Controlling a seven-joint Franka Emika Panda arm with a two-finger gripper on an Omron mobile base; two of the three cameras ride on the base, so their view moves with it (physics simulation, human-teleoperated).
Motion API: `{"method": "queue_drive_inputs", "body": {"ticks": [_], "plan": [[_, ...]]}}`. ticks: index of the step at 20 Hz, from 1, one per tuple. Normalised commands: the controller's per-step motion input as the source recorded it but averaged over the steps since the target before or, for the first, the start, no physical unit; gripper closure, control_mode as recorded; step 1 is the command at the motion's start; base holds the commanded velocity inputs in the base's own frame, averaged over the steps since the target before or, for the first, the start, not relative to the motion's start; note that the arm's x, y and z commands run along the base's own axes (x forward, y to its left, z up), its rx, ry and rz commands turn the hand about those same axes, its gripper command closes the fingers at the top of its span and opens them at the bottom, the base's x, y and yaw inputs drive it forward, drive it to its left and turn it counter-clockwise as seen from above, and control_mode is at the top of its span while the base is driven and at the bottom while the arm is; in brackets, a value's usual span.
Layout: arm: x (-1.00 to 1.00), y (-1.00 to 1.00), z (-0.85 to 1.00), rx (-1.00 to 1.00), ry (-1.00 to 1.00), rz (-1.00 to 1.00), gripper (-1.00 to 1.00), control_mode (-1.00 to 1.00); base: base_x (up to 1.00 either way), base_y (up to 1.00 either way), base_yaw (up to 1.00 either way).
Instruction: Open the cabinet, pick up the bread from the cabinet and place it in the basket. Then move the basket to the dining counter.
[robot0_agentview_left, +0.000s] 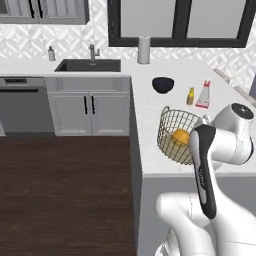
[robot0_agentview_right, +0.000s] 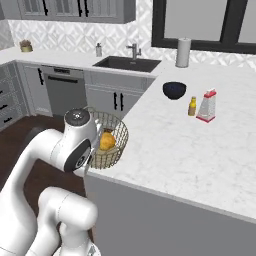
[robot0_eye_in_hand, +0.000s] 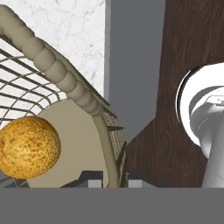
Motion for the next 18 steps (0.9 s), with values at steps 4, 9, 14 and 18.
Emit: {"method": "queue_drive_inputs", "body": {"ticks": [4,9,14,18], "plan": [[0.0,0.0,0.0,0.0,0.0,0.0,1.0,1.0,0.61,-0.45,0.07],[0.6,-0.44,-0.22,0.02,0.01,0.07,1.0,-1.0,0.39,-0.2,0.04],[1.0,-1.0,-0.72,0.01,0.04,0.08,1.0,-1.0,0.0,0.0,0.0],[1.0,-0.87,-0.68,0.0,0.07,0.04,1.0,-1.0,0.0,0.0,0.0]]}}
